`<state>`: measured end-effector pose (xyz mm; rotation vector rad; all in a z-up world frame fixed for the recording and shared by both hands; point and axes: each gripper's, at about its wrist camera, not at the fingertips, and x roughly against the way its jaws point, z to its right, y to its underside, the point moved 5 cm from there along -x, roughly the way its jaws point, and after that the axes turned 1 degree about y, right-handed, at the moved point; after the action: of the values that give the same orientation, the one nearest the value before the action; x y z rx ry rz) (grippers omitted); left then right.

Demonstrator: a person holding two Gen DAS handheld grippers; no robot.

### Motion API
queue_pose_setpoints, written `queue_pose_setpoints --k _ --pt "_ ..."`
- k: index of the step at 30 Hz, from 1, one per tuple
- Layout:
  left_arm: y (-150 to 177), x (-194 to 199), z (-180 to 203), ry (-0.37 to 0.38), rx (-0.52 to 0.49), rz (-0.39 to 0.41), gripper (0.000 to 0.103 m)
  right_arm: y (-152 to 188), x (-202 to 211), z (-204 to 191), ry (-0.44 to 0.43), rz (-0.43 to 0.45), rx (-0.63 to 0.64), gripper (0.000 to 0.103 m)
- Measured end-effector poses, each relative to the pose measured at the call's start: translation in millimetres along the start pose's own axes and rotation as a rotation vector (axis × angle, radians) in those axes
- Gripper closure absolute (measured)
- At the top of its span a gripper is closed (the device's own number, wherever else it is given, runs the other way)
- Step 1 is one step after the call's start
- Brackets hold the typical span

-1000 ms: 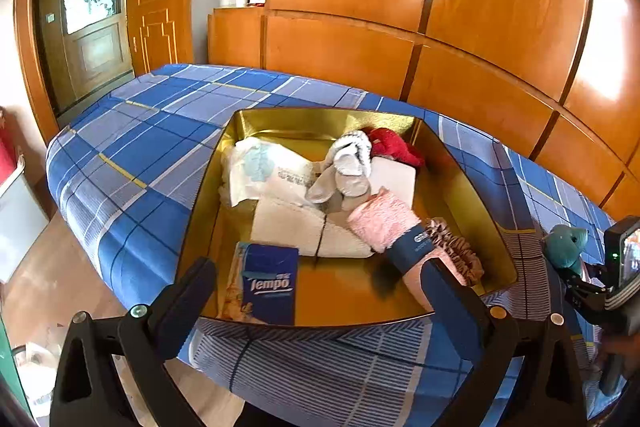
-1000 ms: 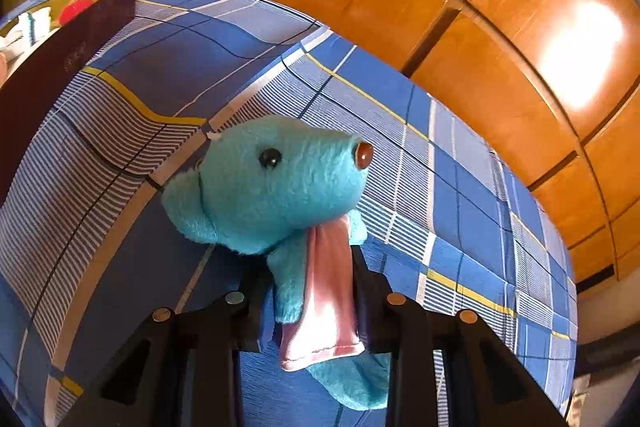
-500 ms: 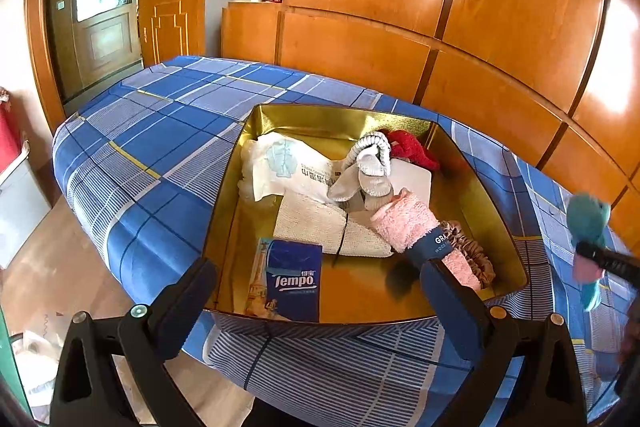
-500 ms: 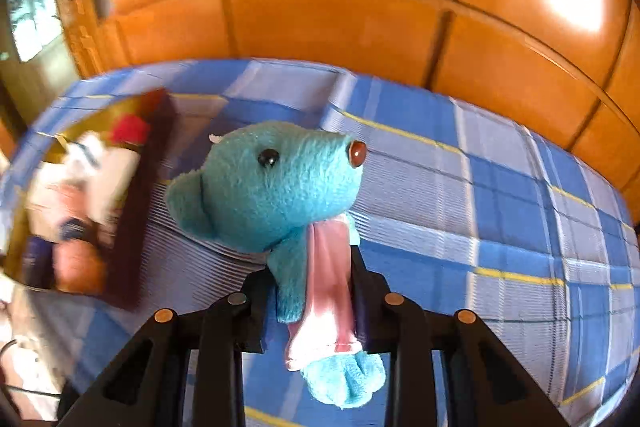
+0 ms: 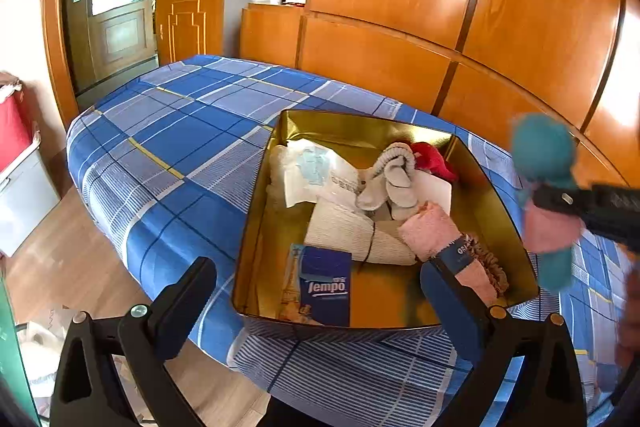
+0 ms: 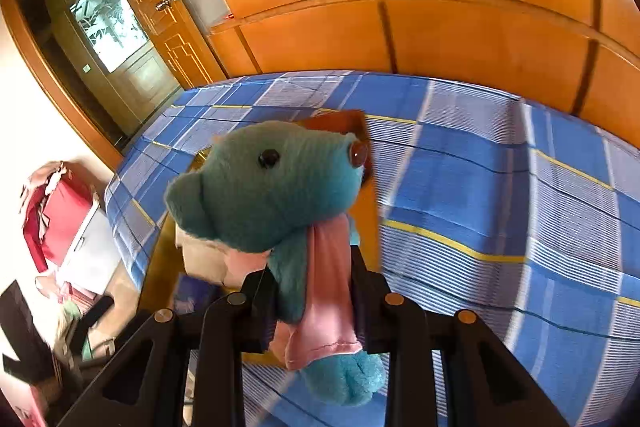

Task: Organize soft objects
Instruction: 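Carry the teal plush toy over the tray and release it with the right tool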

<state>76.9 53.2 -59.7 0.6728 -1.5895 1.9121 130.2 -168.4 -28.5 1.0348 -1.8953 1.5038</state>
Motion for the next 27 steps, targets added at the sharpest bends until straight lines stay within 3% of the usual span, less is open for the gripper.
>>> queue_pose_setpoints --k 9,14,20,27 --pt "1 -8 -11 -0.016 0.013 -0.019 0.000 -21 -78 -1 0.085 -0.088 -0.063 0.074" --pt "5 -15 -11 -0.016 0.007 -0.041 0.000 -17 -113 3 0.133 -0.149 -0.030 0.068" --pt "4 -17 -8 -0.011 0.003 -0.045 0.000 -18 -107 2 0.142 -0.119 0.026 0.059" --pt "5 -13 -5 -0.015 -0.007 -0.039 0.000 -16 -74 -11 0.162 -0.003 0.136 0.057"
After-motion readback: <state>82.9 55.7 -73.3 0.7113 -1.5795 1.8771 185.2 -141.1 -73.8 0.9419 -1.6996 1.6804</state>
